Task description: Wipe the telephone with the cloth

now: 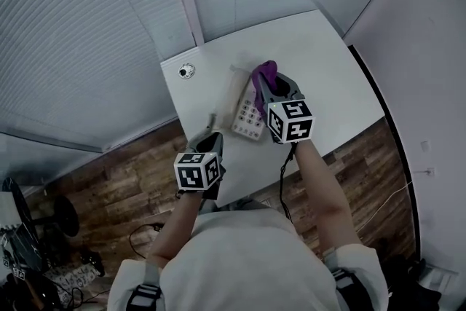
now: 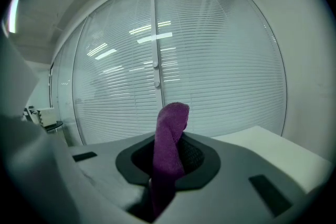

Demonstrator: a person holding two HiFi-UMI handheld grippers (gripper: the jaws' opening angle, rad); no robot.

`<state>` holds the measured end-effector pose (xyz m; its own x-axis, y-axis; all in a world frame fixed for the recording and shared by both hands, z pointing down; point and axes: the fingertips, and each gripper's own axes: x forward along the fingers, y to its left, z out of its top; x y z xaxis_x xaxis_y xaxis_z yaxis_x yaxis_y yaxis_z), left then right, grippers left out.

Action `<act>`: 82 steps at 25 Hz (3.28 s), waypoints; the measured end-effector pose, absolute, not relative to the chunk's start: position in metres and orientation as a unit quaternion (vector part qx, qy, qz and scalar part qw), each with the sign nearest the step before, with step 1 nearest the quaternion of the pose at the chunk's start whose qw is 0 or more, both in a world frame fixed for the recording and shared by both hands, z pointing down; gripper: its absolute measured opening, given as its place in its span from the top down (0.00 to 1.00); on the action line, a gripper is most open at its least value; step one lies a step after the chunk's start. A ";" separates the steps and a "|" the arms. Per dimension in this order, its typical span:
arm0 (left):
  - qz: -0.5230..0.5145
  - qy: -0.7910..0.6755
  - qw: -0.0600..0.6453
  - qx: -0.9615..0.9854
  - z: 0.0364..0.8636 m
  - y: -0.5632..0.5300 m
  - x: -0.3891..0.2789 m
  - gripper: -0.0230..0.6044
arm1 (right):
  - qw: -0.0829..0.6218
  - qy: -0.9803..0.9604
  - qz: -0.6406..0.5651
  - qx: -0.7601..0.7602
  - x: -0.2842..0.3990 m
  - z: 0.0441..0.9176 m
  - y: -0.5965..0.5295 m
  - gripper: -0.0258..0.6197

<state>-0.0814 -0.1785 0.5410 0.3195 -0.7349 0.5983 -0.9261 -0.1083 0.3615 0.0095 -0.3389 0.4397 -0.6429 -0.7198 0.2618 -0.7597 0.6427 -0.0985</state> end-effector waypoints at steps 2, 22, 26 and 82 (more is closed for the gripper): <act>0.139 -0.565 0.353 0.733 0.542 -0.180 -0.084 0.93 | 0.106 -0.899 0.092 0.415 0.003 0.442 -0.349 0.87; 0.133 -0.550 0.358 0.743 0.556 -0.202 -0.108 0.93 | 0.210 -0.884 0.054 0.414 -0.053 0.504 -0.390 0.87; 0.132 -0.547 0.358 0.745 0.553 -0.201 -0.110 0.93 | 0.224 -0.877 0.078 0.418 -0.058 0.515 -0.393 0.87; 0.148 -0.548 0.372 0.734 0.567 -0.172 -0.118 0.93 | 0.294 -0.906 0.021 0.304 -0.098 0.542 -0.287 0.87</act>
